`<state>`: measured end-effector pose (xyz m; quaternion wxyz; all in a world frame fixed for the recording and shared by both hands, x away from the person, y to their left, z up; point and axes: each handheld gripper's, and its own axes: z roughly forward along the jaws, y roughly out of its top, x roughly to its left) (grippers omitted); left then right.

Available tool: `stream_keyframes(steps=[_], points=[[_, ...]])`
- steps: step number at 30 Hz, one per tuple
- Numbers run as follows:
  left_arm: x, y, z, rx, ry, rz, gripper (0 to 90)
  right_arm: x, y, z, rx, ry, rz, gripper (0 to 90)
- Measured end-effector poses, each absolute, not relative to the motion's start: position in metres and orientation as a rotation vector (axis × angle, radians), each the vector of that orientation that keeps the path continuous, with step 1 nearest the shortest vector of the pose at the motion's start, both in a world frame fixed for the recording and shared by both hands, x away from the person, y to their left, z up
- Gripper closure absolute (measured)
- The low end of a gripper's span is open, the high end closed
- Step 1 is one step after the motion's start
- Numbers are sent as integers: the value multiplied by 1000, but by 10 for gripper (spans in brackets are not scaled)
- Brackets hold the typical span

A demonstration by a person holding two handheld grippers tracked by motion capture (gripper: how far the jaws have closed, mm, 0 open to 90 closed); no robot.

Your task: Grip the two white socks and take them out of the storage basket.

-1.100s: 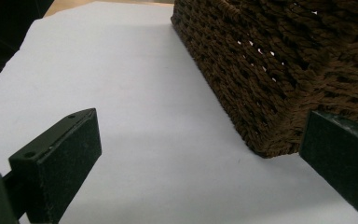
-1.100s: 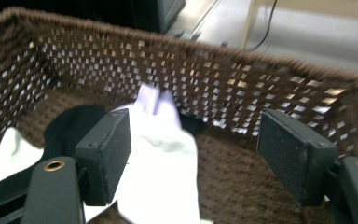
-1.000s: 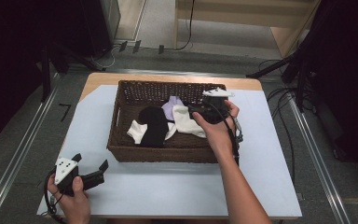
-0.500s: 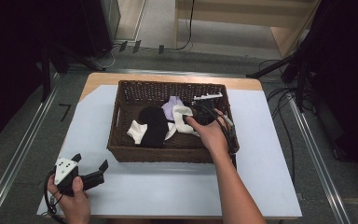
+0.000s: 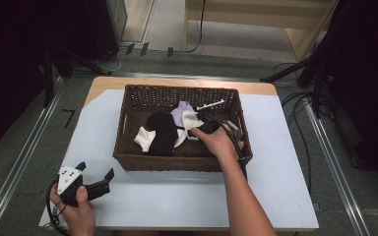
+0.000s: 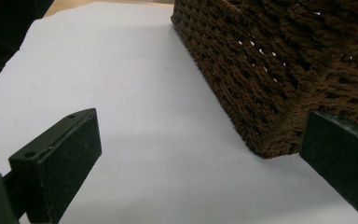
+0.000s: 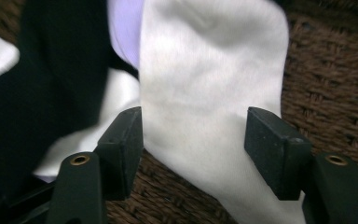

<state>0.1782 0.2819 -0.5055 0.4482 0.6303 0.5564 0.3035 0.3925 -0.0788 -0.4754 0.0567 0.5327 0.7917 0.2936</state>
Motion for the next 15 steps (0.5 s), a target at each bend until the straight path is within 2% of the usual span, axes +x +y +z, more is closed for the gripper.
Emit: stream_keyframes(steps=[4, 9, 11, 15], points=[[178, 282, -506, 1560, 1377, 751, 0, 395, -79, -483, 1579, 2430, 803, 420], [178, 282, -506, 1559, 1378, 751, 0, 392, -78, -485, 1464, 2426, 727, 634], [178, 282, -506, 1559, 1378, 750, 0, 391, -79, -483, 1467, 2418, 709, 769], [179, 282, -506, 1559, 1378, 748, 0, 391, -81, -477, 1482, 2413, 701, 816]])
